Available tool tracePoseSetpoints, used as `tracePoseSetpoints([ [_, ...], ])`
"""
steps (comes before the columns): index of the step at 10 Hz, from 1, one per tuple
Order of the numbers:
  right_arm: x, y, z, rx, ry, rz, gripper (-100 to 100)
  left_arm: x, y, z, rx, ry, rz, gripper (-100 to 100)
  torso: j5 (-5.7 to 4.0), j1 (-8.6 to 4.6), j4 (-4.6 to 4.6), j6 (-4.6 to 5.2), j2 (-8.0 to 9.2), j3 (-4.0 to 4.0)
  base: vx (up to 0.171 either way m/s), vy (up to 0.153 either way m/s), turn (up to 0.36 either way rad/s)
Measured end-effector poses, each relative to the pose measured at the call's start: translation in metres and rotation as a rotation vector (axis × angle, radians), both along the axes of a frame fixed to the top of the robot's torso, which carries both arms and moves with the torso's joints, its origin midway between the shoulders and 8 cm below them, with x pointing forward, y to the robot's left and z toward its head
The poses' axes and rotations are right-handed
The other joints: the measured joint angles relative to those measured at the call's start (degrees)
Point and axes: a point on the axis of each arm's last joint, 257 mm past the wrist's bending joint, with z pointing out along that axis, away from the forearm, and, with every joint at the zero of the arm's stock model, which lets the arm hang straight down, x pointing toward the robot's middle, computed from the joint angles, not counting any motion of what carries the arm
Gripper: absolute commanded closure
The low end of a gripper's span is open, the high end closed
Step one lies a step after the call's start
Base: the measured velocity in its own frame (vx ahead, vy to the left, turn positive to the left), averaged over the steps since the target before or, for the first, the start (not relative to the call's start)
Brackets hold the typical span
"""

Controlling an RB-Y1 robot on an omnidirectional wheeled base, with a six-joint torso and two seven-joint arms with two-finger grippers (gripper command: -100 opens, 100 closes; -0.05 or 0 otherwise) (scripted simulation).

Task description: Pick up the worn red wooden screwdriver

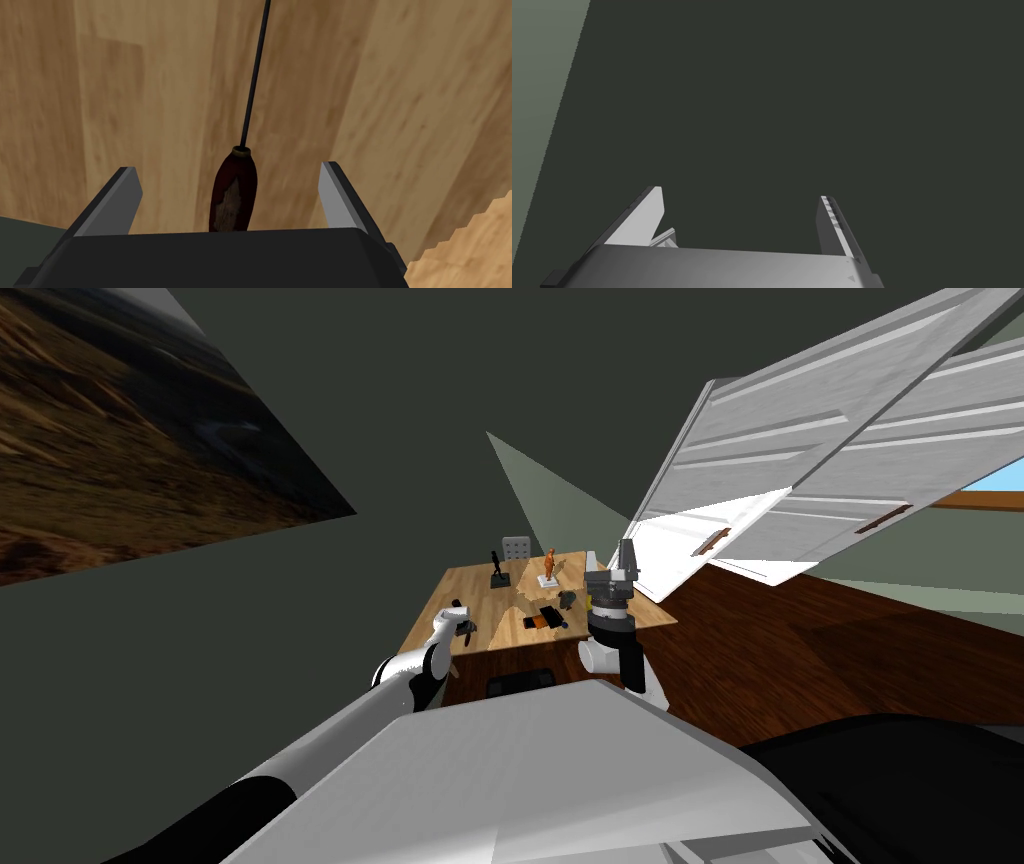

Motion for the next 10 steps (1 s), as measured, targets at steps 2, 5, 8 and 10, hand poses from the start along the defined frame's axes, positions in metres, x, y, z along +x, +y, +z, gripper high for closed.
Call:
tracePoseSetpoints([
  [2,0.000,0.000,0.000,0.000,0.000,0.000,0,-0.009,0.003,-0.012,0.000,0.002,-0.005,-100,-0.02,-0.10,-0.05,-0.01,-0.19,-0.11,0.075,-0.031,0.039],
  [5,0.000,0.000,0.000,0.000,0.000,0.000,0,-0.016,0.008,-0.021,0.000,0.002,-0.014,100,-0.02,-0.06,-0.02,0.01,-0.10,-0.06,0.024,-0.013,0.005],
  [8,0.000,0.000,0.000,0.000,0.000,0.000,0,-0.016,0.007,-0.021,0.000,0.002,-0.015,100,0.01,0.02,-0.01,-0.02,0.00,-0.01,0.000,0.000,0.000],
  [10,0.000,0.000,0.000,0.000,0.000,0.000,0,-0.016,0.007,-0.021,0.000,0.002,-0.015,0,0.01,0.02,-0.01,-0.02,0.00,-0.01,0.000,0.000,0.000],
])
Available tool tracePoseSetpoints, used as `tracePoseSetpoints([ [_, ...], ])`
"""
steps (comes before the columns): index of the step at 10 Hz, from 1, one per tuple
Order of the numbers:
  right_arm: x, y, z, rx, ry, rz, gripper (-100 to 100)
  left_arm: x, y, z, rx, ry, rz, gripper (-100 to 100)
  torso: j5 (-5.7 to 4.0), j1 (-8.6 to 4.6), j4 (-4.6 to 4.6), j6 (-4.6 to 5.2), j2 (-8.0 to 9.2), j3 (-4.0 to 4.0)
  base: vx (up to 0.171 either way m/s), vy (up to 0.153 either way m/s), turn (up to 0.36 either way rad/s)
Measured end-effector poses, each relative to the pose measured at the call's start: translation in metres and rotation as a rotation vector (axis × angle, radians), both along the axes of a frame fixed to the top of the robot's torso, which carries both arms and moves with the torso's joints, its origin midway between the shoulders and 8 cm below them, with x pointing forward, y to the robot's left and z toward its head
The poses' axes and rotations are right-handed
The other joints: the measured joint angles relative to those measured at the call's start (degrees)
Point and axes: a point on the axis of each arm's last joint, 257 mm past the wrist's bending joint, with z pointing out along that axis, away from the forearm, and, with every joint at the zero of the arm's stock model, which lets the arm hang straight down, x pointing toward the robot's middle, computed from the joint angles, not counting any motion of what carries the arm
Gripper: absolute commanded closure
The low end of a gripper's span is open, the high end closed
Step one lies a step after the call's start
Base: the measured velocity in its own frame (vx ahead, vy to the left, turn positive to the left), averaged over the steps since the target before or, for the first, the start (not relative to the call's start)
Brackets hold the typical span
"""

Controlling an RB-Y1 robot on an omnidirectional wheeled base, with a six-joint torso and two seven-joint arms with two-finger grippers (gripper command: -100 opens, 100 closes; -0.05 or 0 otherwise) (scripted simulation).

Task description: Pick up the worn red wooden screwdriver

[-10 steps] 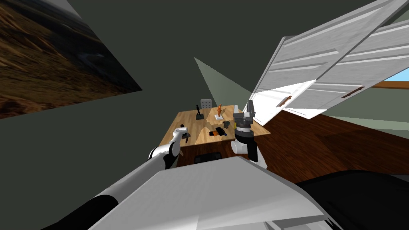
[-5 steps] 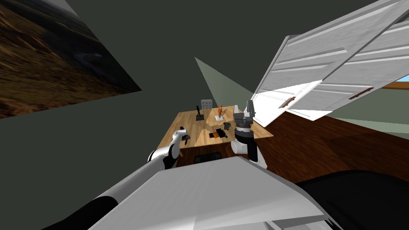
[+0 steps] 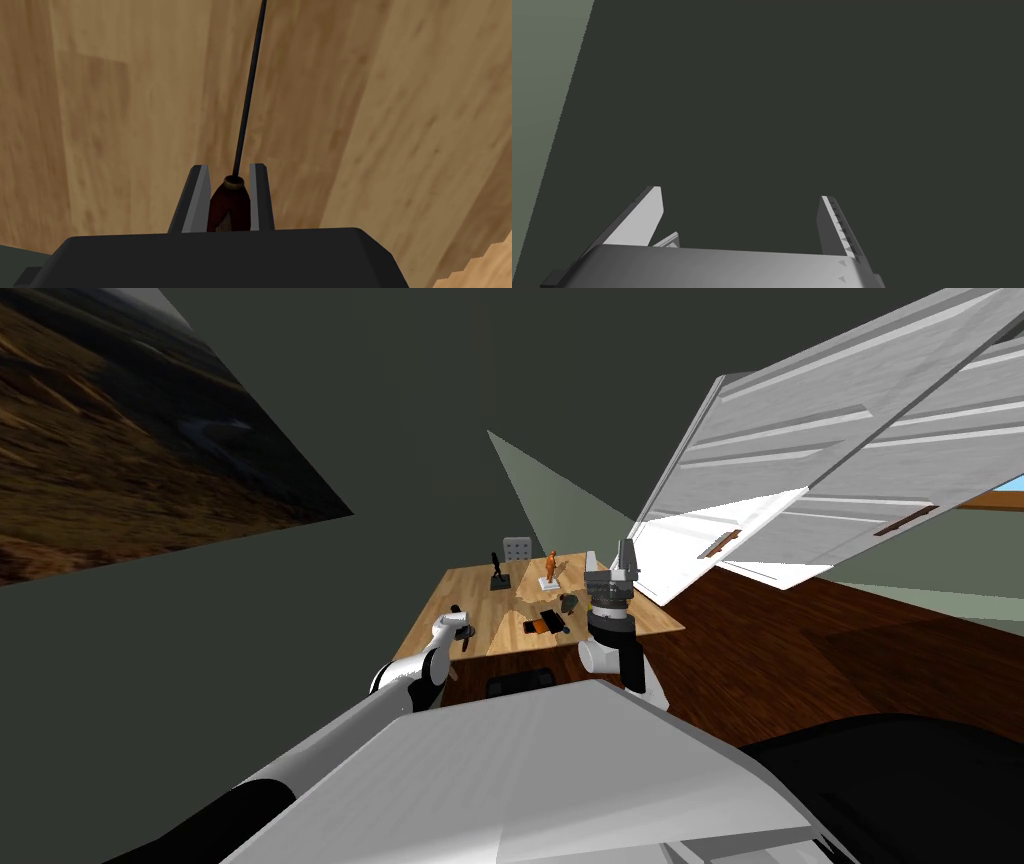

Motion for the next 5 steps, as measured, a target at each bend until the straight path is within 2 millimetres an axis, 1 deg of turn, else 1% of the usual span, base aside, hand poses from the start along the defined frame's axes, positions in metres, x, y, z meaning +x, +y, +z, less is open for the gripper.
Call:
tracePoseSetpoints([
  [1,0.000,0.000,0.000,0.000,0.000,0.000,0,0.000,0.000,0.000,0.000,0.000,0.000,100,0.00,0.00,0.00,0.00,0.00,0.00,-0.074,0.031,-0.063],
  [2,0.000,0.000,0.000,0.000,0.000,0.000,0,0.006,-0.001,0.008,0.000,-0.007,0.005,100,0.00,0.08,0.07,0.02,0.22,0.13,-0.086,0.035,-0.041],
  [3,0.000,0.000,0.000,0.000,0.000,0.000,0,0.009,-0.003,0.014,0.000,-0.003,0.007,100,0.01,0.09,0.06,0.00,0.31,0.18,-0.042,0.018,0.005],
  [4,0.000,0.000,0.000,0.000,0.000,0.000,0,0.010,-0.004,0.014,0.000,0.001,0.009,100,0.01,0.07,0.04,-0.01,0.22,0.13,-0.014,0.006,0.002],
  [5,0.000,0.000,0.000,0.000,0.000,0.000,0,0.010,-0.004,0.013,0.000,0.000,0.010,0,0.00,0.03,0.03,-0.01,0.11,0.07,0.000,0.000,0.000],
])
